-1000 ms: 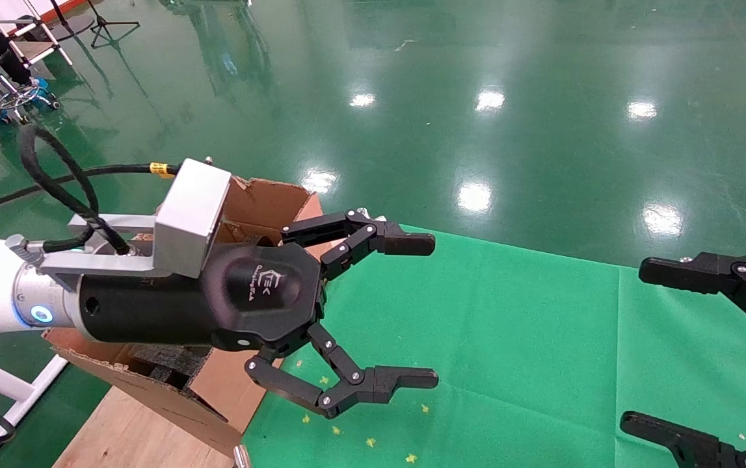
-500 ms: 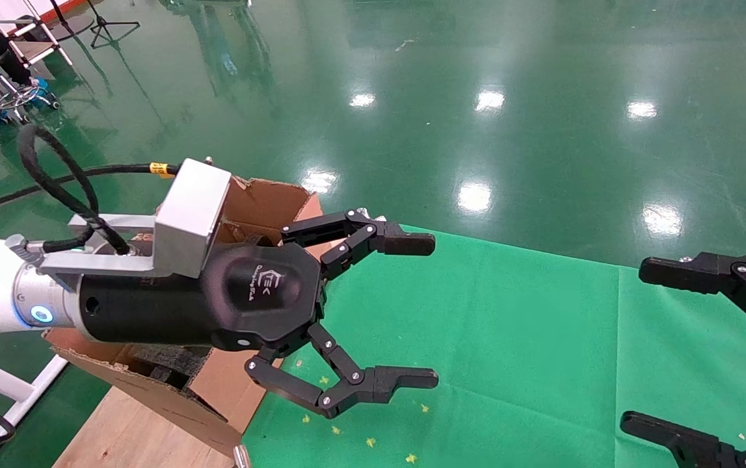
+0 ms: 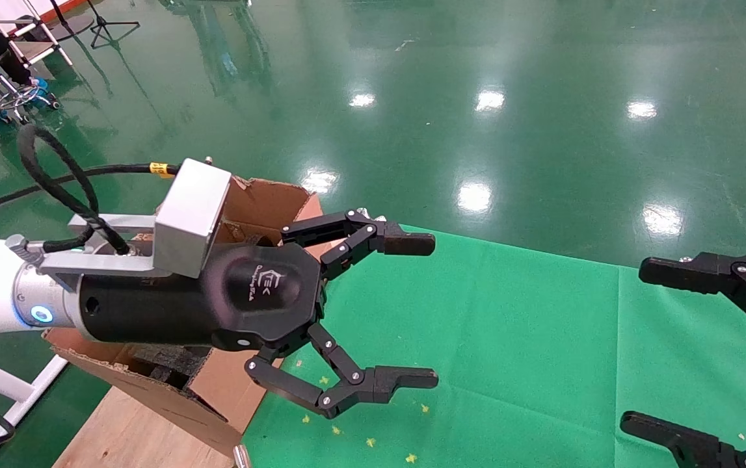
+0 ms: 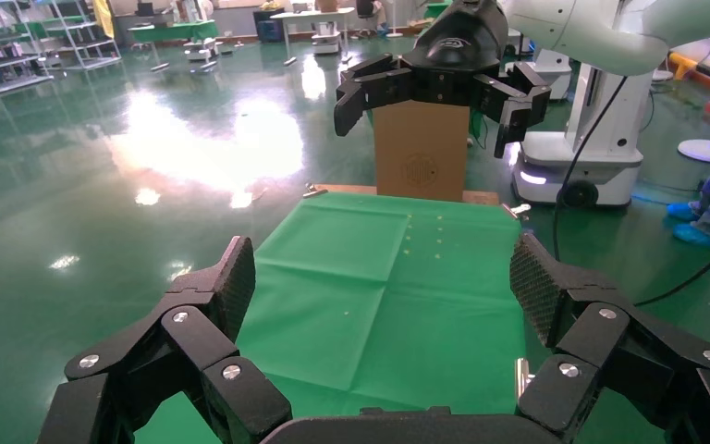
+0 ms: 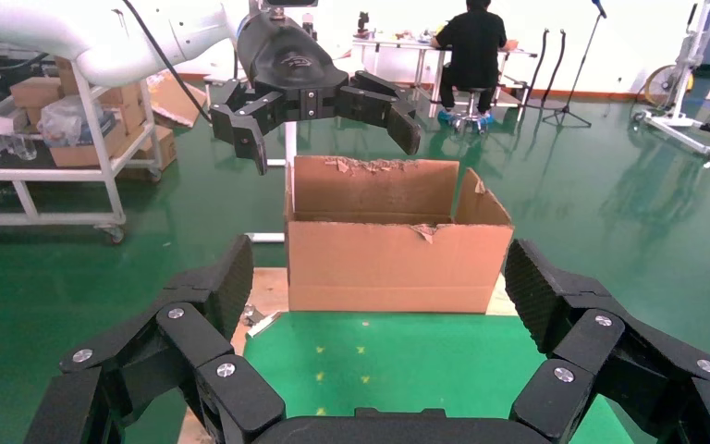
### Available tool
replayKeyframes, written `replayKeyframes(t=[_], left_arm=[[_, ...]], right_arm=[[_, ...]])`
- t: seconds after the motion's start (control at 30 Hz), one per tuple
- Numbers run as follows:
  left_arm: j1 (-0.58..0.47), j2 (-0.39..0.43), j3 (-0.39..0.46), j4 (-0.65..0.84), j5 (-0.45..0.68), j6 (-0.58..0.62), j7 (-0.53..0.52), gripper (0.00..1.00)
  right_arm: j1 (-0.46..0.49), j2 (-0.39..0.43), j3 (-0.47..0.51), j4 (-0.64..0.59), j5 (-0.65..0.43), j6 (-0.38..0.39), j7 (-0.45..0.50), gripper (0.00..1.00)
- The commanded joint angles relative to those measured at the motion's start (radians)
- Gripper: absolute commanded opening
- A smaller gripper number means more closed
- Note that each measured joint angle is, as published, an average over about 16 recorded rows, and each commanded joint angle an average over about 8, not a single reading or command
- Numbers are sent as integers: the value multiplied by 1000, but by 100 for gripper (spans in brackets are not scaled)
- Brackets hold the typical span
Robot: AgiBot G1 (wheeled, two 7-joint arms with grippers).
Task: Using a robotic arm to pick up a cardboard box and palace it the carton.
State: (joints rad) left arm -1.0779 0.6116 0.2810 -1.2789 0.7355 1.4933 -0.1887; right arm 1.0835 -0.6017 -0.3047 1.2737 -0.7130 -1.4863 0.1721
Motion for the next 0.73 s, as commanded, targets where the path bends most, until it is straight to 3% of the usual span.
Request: replayKeyframes(t=[0.03, 0.73], left_arm=[[0, 0, 0, 0, 0, 0, 0, 100], [0, 0, 0, 0, 0, 0, 0, 100]], right_arm=[[0, 0, 0, 0, 0, 0, 0, 100], [0, 0, 0, 0, 0, 0, 0, 100]])
